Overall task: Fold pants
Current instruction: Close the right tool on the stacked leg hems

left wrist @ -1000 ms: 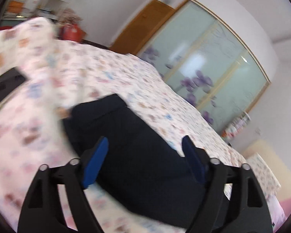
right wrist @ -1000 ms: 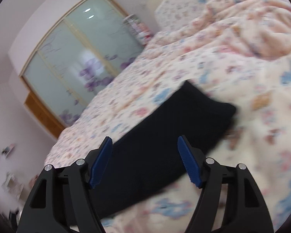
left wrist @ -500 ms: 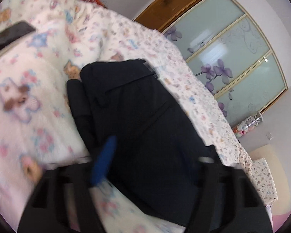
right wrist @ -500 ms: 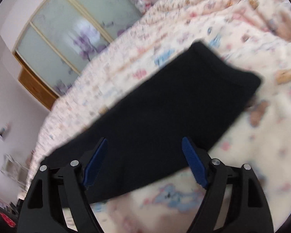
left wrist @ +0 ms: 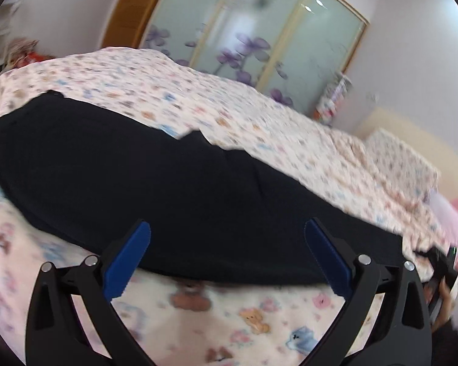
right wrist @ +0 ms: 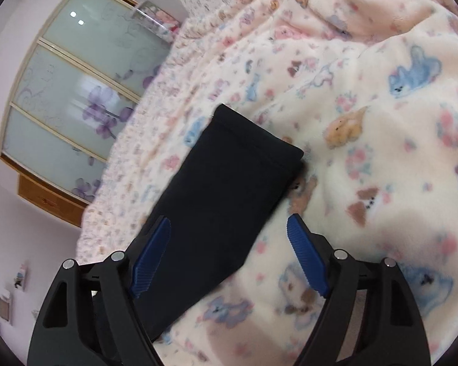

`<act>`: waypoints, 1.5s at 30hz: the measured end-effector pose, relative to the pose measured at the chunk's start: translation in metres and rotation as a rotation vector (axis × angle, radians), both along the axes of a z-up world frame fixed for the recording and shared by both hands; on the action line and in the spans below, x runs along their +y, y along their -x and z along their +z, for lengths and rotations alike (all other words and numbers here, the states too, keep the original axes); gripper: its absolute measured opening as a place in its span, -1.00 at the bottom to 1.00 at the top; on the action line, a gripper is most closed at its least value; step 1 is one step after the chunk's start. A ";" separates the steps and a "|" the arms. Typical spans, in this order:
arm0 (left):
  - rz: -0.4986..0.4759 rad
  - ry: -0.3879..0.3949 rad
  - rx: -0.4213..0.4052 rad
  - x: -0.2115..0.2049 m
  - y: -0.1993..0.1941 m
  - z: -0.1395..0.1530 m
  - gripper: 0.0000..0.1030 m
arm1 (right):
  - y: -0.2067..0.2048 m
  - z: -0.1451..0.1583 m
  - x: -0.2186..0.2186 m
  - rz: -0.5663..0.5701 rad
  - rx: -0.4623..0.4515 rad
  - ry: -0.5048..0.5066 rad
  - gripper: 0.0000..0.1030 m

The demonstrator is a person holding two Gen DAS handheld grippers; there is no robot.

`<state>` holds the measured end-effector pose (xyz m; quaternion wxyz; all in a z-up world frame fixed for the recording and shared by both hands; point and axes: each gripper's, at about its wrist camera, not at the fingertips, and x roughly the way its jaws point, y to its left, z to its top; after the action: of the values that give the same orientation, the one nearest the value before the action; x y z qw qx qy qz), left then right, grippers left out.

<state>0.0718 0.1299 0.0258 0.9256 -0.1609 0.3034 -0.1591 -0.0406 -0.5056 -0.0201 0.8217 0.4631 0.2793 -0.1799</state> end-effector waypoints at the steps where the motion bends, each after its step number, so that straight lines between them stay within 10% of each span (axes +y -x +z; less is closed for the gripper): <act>1: -0.011 -0.005 0.007 -0.004 0.002 -0.005 0.96 | -0.003 -0.005 -0.003 -0.014 0.012 -0.012 0.57; 14: 0.000 0.068 0.014 0.017 0.000 -0.027 0.96 | 0.009 0.002 -0.005 -0.146 -0.071 0.099 0.44; 24: -0.021 0.041 0.024 0.009 0.000 -0.032 0.96 | -0.035 -0.015 -0.035 -0.043 0.116 0.014 0.49; 28: -0.022 0.041 0.030 0.009 0.000 -0.033 0.96 | -0.027 0.005 -0.029 -0.115 0.058 0.172 0.55; 37: -0.024 0.039 0.048 0.007 -0.002 -0.037 0.96 | -0.050 -0.020 -0.036 0.083 0.142 0.084 0.65; 41: -0.027 0.039 0.052 0.007 -0.002 -0.037 0.96 | -0.040 -0.023 -0.049 0.022 0.024 -0.023 0.65; 45: -0.026 0.041 0.057 0.006 -0.003 -0.038 0.96 | -0.028 -0.020 -0.047 0.007 -0.047 -0.014 0.23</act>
<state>0.0747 0.1361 -0.0120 0.9109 -0.1805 0.3283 -0.1728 -0.0129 -0.5527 -0.0405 0.8255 0.4718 0.2626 -0.1643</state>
